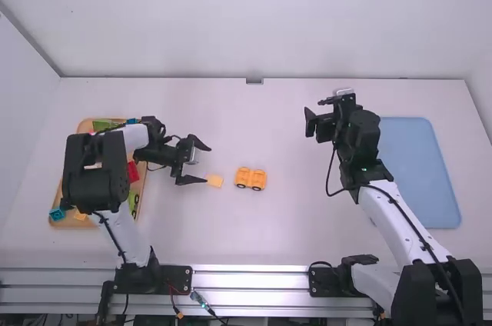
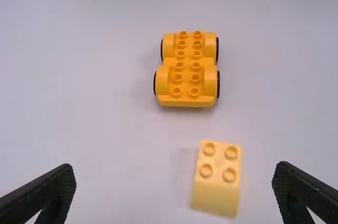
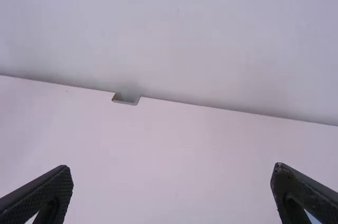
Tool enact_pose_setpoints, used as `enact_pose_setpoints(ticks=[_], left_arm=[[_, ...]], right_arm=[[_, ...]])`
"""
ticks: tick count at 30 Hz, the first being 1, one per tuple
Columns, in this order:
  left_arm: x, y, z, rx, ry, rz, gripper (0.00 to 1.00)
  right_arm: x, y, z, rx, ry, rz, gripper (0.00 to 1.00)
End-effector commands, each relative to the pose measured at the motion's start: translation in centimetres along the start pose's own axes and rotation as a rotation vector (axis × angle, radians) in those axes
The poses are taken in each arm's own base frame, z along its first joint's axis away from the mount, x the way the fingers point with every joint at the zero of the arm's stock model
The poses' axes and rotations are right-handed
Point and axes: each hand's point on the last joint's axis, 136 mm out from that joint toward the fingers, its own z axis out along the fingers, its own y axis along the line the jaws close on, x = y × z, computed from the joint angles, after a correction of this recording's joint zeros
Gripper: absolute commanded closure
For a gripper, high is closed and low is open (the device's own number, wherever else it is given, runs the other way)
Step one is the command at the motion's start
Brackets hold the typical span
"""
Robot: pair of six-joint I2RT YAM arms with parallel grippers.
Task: Assemble lego blocks to make yellow taxi
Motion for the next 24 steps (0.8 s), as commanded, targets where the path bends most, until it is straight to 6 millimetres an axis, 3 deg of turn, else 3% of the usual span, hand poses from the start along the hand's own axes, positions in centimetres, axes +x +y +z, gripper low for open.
enact_pose_setpoints(ticks=[1,13,18,21,24], left_arm=[[-1.1,0.1,1.1,-0.005,-0.089,-0.028,0.01],[2.0,-3.0,3.4,0.087,-0.046,-0.071,0.01],[2.5,-3.4,4.1,0.094,-0.048,-0.075,0.01],[2.8,-3.5,4.2,0.092,-0.041,-0.074,0.16],[3.4,-3.7,4.4,0.088,-0.017,-0.1,0.24]], right_arm=[[-1.4,0.2,0.1,-0.007,-0.025,0.005,0.01],[-1.2,2.8,0.2,-0.067,-0.016,-0.017,0.01],[-1.0,3.0,0.2,-0.066,-0.008,-0.018,0.01],[-0.8,2.6,0.2,-0.058,0.002,-0.014,0.01],[-0.7,2.3,0.2,-0.052,0.006,-0.011,0.01]])
